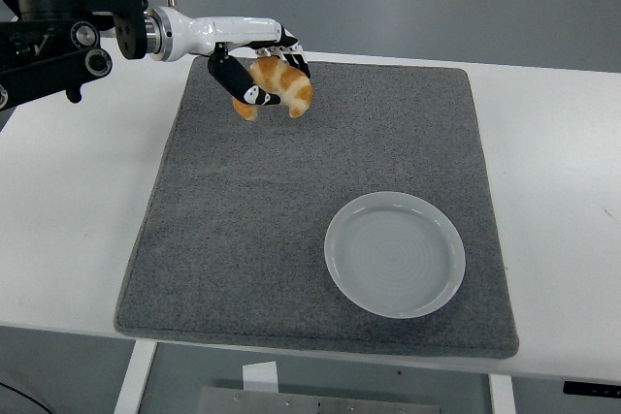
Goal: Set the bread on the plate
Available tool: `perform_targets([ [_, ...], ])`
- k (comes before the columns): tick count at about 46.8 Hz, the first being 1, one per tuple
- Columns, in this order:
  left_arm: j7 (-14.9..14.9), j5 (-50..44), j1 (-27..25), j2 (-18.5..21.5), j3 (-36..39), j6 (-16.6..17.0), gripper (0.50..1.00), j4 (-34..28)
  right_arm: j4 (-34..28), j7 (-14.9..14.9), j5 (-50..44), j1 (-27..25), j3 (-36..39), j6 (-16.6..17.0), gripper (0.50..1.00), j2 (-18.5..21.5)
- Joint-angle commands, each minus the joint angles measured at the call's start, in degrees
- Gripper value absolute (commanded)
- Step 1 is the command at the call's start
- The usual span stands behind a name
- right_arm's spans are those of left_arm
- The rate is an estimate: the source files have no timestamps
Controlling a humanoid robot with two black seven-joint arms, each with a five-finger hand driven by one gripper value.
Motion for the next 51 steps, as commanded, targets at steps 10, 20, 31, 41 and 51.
perform_targets([
  [10, 0.0, -0.2, -4.3, 2.0, -5.3, -3.4, 0.5, 0.0, 0.0, 0.0, 0.0, 0.0, 0.0, 0.0, 0.952, 0.0],
  [20, -0.1, -0.9, -8.4, 2.1, -8.0, -6.8, 0.5, 0.1, 0.0, 0.0, 0.0, 0.0, 0.0, 0.0, 0.952, 0.0],
  [31, -0.4, -1.7, -11.0, 1.0, -9.4, -8.9, 0.5, -1.3, 0.0, 0.0, 0.0, 0.0, 0.0, 0.0, 0.952, 0.0],
  [41, -1.7, -1.6, -11.2, -4.0, -9.4, -8.8, 0.5, -1.8, 0.0, 0.0, 0.0, 0.0, 0.0, 0.0, 0.952, 0.0],
  [51, -3.0, -1.0, -10.8, -8.9, -9.4, -8.3, 0.5, -1.8, 0.0, 0.0, 0.0, 0.0, 0.0, 0.0, 0.952, 0.0],
])
